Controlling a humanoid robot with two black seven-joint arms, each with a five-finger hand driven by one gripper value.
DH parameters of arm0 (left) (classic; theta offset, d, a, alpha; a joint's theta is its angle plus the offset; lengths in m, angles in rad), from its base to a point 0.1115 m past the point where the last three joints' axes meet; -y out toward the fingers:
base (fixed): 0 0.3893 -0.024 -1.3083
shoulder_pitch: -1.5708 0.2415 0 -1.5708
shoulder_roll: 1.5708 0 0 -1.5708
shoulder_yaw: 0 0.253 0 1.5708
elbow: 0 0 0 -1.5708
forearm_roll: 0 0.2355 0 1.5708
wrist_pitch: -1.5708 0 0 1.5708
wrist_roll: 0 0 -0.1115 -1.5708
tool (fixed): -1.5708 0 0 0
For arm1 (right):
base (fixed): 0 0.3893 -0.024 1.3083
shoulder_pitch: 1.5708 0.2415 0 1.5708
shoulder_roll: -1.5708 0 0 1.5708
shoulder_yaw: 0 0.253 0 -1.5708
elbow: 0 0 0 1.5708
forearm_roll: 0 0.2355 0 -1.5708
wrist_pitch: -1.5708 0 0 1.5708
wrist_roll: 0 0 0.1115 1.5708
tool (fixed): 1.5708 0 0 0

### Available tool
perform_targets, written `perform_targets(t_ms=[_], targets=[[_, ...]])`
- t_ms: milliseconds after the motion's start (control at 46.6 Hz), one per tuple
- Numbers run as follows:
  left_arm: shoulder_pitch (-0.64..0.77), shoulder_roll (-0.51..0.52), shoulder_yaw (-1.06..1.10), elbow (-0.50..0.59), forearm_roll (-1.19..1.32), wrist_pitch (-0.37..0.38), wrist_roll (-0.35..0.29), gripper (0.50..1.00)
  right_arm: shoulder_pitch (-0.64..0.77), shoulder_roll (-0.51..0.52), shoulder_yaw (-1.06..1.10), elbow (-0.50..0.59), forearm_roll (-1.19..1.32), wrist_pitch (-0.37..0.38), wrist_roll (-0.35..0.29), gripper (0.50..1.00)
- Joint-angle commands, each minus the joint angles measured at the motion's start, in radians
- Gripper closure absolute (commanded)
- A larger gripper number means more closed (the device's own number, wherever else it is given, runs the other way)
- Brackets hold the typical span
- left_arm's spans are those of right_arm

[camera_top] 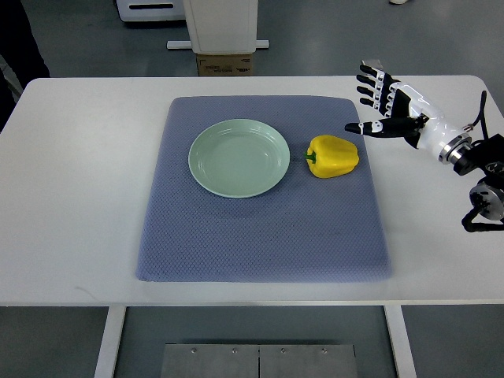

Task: Place yellow pepper on plate with right hand
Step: 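Move the right hand toward the yellow pepper, fingers open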

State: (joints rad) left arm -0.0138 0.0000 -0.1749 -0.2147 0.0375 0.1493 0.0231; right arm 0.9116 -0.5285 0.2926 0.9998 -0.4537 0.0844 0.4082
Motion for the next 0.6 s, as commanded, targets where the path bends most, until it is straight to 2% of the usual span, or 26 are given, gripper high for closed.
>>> perform_targets(t_ms=[0, 365, 450, 579], targets=[[0.0, 0.0, 0.0, 0.0, 0.001, 0.0, 0.0, 0.5, 0.038, -0.007, -0.076, -0.001, -0.054, -0.028, 0.001, 0.5], [0.0, 0.0, 0.0, 0.0, -0.001, 0.001, 0.0, 0.5, 0.265, 0.038, -0.552, -0.006, -0.108, -0.29, 0.017, 0.5], [0.0, 0.0, 0.0, 0.0, 0.001, 0.0, 0.0, 0.5, 0.291, 0.064, -0.607, -0.007, -0.108, -0.321, 0.027, 0.5], [0.0, 0.0, 0.0, 0.0, 0.001, 0.0, 0.0, 0.5, 0.299, 0.074, -0.636, -0.007, -0.108, -0.327, 0.03, 0.5]])
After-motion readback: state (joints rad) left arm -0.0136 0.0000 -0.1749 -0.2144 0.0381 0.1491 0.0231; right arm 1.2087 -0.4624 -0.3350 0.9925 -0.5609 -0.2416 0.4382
